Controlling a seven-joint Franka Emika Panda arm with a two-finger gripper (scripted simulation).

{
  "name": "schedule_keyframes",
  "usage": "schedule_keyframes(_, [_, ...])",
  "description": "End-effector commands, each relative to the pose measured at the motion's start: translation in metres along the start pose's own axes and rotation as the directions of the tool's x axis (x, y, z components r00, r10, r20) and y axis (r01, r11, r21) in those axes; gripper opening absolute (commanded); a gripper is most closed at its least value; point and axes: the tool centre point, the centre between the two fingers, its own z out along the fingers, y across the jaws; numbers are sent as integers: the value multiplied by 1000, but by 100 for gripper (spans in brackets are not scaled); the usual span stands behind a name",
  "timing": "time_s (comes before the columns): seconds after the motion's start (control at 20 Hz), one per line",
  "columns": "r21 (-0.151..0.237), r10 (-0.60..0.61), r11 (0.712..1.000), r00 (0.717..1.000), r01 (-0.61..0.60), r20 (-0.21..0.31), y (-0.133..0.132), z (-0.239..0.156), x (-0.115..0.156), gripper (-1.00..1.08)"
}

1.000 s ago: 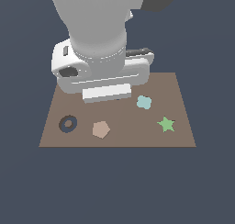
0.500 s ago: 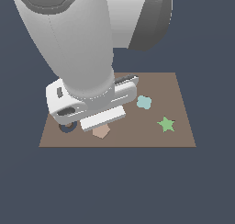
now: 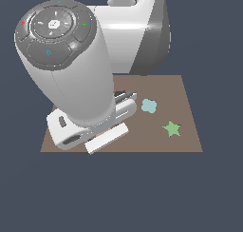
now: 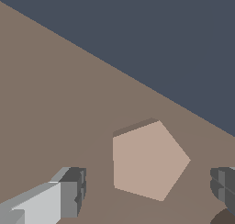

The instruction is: Insert a designated object into the corresponding slot on a board.

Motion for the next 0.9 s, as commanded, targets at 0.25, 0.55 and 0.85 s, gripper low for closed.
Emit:
schedule_keyframes(0.25, [-2, -37, 999, 999, 37, -2, 4, 5, 7, 100])
schedule_keyframes(0.55, [-2, -35, 999, 999, 35, -2, 4, 12, 7, 100])
schedule_keyframes(0.85, [-2, -37, 999, 999, 37, -2, 4, 25, 7, 100])
